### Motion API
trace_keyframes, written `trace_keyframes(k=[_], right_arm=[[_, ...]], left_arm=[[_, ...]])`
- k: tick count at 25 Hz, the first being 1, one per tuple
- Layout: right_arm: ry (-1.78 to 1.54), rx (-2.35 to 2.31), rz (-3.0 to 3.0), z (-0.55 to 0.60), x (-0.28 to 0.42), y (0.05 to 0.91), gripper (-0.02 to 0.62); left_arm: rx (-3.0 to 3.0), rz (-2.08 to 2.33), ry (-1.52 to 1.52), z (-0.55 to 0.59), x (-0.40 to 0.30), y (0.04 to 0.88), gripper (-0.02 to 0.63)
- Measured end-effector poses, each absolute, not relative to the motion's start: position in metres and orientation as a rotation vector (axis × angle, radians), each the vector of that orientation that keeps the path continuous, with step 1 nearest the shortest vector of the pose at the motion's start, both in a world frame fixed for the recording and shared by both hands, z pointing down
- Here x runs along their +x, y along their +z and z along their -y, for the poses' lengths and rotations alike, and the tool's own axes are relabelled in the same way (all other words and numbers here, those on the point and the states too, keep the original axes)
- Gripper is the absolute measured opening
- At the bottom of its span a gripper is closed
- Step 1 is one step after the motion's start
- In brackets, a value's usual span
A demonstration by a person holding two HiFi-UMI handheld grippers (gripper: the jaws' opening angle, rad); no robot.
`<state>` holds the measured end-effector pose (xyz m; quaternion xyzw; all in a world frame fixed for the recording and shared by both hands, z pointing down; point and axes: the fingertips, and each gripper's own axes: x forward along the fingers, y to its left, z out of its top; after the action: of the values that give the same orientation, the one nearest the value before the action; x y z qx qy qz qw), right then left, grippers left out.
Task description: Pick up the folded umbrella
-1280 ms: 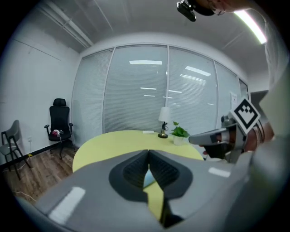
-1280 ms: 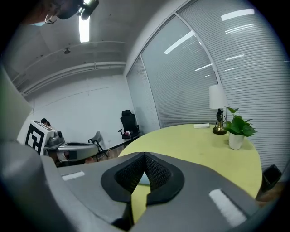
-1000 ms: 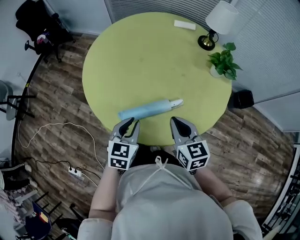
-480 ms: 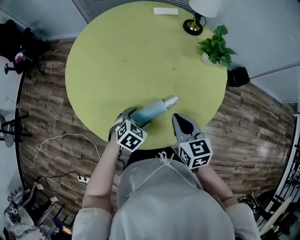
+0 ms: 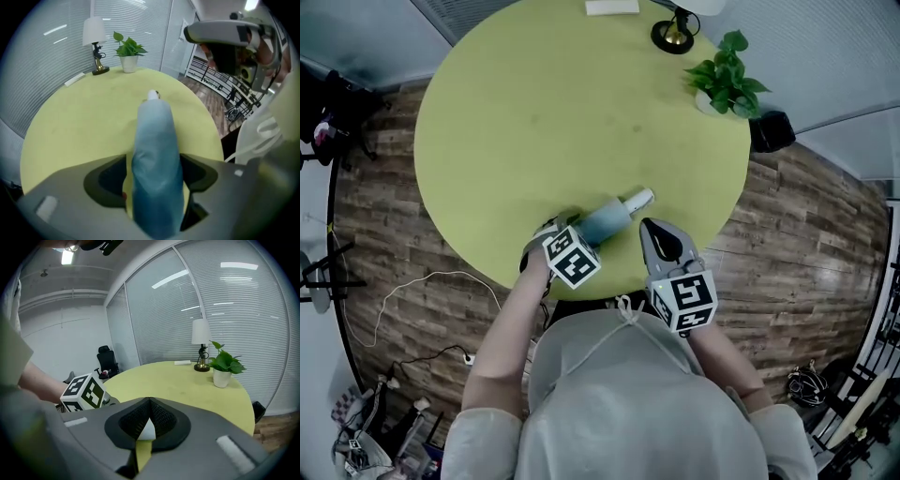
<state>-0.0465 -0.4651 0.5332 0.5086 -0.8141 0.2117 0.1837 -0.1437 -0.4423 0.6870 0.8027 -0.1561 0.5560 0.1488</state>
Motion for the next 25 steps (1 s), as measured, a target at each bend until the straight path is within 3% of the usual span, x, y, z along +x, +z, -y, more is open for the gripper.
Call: trace_keyframes(k=[8, 25], right_arm=[[0.605, 1.464, 2.268, 0.466, -0.039, 0.536, 0.0], [0.59, 1.48, 2.254, 0.444, -0.02, 0.525, 0.0]], left_arm=[[2.308, 0.426, 1.626, 0.428, -0.133, 0.706, 0.356], [2.383, 0.532, 1.641, 0.419, -0.132, 0.692, 0.302]])
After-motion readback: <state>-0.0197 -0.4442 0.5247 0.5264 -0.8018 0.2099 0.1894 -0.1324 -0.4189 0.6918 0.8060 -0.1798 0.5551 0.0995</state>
